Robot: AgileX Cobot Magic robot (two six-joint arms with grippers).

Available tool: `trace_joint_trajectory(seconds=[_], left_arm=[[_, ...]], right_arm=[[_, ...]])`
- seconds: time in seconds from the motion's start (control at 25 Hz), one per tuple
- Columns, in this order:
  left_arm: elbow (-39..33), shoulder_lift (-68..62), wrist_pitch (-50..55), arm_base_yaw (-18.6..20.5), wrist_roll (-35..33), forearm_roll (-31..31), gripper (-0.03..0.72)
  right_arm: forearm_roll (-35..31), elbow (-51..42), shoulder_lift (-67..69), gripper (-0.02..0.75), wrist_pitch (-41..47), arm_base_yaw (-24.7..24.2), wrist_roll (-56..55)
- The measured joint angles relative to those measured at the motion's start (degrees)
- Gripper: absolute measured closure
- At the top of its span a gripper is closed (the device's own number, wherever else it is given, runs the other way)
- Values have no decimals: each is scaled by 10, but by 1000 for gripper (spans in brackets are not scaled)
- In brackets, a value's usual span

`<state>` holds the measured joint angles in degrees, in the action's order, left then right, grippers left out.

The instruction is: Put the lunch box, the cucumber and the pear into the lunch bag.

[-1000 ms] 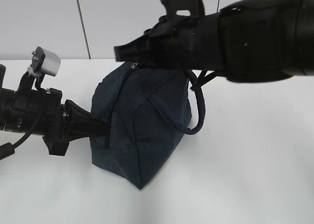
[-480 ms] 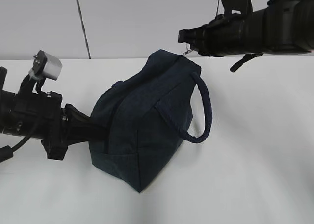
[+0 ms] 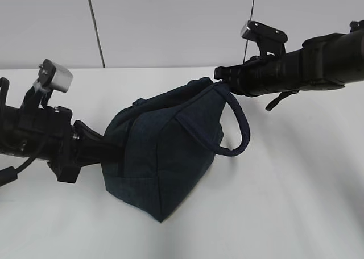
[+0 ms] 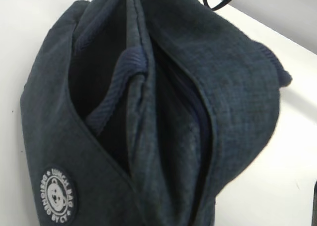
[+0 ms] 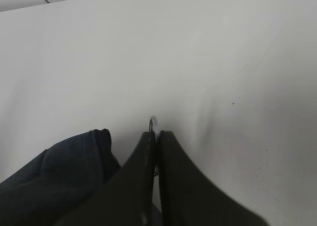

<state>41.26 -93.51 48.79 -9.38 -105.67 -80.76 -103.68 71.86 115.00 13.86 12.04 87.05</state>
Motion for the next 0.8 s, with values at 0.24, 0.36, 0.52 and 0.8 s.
trace_joint_trajectory(seconds=[0.24,0.36,0.52,0.8], left_arm=[[-1,0,0,0,37,11,531],[-2,9,0,0,50,17,382],[-2,55,-4,0,82,45,325],[-2,175,-66,0,275,216,317]], right_arm=[[5,1,-22,419,15,-11,19],[6,1,-60,241,18,-11,36],[29,1,-114,185,46,-11,55],[223,-39,-228,177,79,-11,-105]])
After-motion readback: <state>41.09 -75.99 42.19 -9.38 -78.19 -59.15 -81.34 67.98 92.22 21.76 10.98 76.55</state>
